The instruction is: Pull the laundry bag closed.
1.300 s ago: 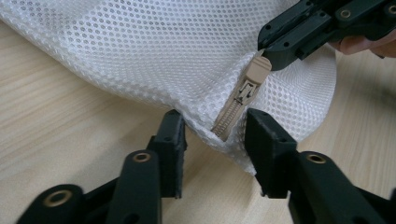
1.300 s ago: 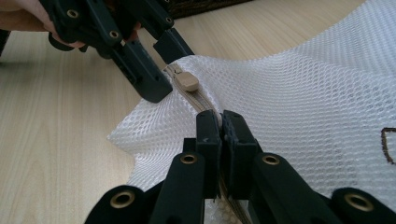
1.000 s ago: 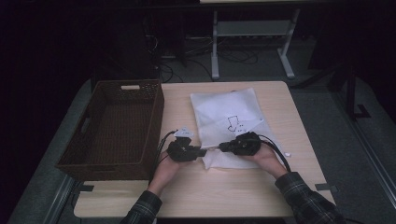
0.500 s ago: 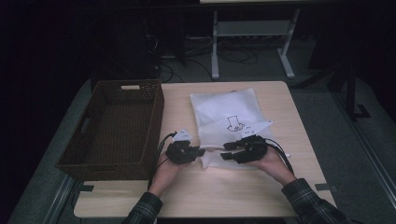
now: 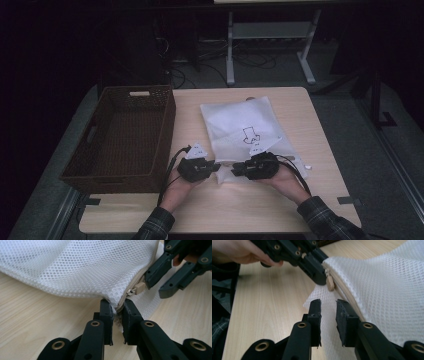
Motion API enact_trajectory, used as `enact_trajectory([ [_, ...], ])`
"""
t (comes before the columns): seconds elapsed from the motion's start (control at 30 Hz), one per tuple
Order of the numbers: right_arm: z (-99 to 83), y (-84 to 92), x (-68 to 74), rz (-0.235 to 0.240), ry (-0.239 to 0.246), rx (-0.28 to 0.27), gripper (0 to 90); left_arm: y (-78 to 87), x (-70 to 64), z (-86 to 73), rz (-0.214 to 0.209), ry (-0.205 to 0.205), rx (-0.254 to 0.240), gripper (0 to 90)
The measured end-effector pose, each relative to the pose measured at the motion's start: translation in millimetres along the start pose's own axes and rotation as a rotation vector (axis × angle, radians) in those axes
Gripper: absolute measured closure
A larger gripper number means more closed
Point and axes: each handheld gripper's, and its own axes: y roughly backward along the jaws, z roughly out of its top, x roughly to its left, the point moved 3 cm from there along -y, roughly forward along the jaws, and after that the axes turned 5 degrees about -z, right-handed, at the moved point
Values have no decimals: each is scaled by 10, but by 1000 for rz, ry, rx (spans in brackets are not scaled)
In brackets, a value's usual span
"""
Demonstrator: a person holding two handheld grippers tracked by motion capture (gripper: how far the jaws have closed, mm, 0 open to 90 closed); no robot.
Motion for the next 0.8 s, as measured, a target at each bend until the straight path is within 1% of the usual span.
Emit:
enact_trajectory([
  [0.27, 5, -22, 17, 11, 7, 1, 758, -31, -70, 7, -13, -31, 4, 805],
  [0.57, 20, -51, 32, 16, 10, 3, 773, -55, -109, 1, -15, -66, 22, 805],
  [0.8, 35, -84, 53, 20, 17, 4, 825, -78, -146, 4, -13, -88, 31, 806],
])
